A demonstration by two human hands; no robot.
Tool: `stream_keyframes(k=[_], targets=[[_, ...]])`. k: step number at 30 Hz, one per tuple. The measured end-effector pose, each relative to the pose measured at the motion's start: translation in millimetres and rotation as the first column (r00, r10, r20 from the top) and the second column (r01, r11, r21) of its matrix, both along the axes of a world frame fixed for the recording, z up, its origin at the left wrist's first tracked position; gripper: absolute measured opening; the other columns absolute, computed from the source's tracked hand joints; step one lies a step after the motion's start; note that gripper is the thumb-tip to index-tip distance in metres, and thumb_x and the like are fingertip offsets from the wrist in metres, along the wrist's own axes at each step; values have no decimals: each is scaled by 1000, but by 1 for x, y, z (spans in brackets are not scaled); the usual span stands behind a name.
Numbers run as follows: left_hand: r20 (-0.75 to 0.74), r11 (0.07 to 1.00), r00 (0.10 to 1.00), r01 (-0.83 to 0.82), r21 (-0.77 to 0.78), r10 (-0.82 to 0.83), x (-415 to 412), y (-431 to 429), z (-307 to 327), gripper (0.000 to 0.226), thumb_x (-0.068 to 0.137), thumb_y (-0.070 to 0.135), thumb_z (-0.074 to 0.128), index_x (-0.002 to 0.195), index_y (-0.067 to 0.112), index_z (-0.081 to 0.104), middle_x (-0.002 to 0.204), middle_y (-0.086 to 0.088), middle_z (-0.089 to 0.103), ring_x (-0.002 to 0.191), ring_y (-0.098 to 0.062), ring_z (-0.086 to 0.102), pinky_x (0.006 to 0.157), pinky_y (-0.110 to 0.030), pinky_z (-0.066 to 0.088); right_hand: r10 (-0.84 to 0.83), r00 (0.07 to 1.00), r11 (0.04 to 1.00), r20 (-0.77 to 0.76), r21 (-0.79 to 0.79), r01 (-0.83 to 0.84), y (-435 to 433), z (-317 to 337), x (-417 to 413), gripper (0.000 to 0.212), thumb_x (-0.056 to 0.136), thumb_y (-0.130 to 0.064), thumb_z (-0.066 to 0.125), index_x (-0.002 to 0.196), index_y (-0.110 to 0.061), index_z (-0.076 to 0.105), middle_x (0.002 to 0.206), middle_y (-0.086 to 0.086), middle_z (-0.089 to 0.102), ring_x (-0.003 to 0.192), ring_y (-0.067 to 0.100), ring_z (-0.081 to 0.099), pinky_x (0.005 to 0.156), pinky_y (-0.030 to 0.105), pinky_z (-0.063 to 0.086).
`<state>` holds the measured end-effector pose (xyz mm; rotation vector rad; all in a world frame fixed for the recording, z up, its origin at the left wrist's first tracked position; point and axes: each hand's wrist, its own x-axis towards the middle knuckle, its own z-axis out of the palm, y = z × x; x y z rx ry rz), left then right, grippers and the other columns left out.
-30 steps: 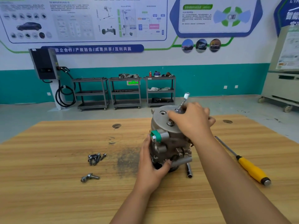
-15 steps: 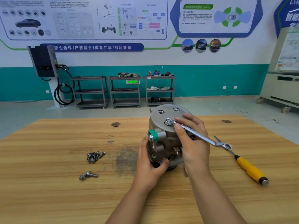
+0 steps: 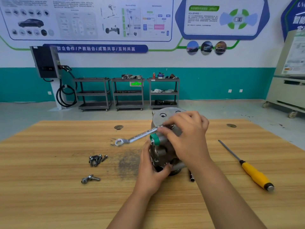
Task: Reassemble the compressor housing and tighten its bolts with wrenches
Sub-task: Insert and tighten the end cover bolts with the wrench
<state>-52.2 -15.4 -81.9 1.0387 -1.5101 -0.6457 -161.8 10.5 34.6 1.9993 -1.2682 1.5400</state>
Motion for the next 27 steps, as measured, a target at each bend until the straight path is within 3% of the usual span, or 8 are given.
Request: stream_keyframes(k=[3,6,11,16,19,22,24,27], targets=[[21,1000,1000,2,2,-2,0,-1,-1,82,64,40,67,137,26,33,131,5,45,119,-12,50,97,-42,46,-77,996,990,-36,113,80,-9,14,4,29,76,-50,68,70,-26,54,78,-14,56,93,15,44,85,30,16],[43,1000,999,-6,13,5,-1,0,-1,84,66,40,68,140,30,30,135,10,42,122,-6,45,100,-39,45,-162,986,952,-36,256,166,-21,25,3,31,78,-57,62,75,-28,51,85,-13,52,101,15,42,79,33,15],[58,1000,998,-5,19,3,-1,1,1,84,65,47,65,140,34,28,138,14,38,126,-5,41,103,-39,42,-333,938,820,-97,462,338,-37,27,-5,44,88,-58,46,112,-23,58,122,0,50,115,24,35,85,40,24],[57,1000,998,11,21,-12,-1,0,1,86,66,46,65,142,30,27,141,10,37,130,-10,39,104,-43,40,-372,928,760,-18,568,316,-33,17,-15,66,86,-63,42,139,-23,35,146,5,27,132,27,22,100,45,23],[56,1000,998,14,24,-15,-2,0,0,87,67,46,66,143,31,25,142,10,34,131,-10,37,104,-44,40,-358,927,733,110,649,206,-25,9,-22,81,81,-71,42,144,-22,27,150,3,24,136,27,20,106,49,20],[44,1000,999,14,25,-15,-1,-1,0,87,66,45,67,142,30,26,143,9,35,131,-14,39,104,-45,41,-303,886,725,352,688,-25,-23,4,-27,87,72,-69,54,140,-18,34,145,6,37,134,29,30,108,53,26],[43,999,999,19,26,-20,-1,-1,-1,87,66,46,67,142,30,26,142,10,34,131,-13,39,104,-45,41,-208,760,751,616,598,-279,-21,-1,-27,82,66,-63,65,132,-20,39,132,1,49,124,24,45,101,47,39],[35,999,999,24,28,-25,-2,-1,0,87,66,45,68,141,32,27,141,12,36,129,-11,41,103,-44,43,-35,430,773,902,297,-561,-14,-11,-21,68,76,-35,75,134,-29,38,108,-16,55,93,-2,57,69,17,46]])
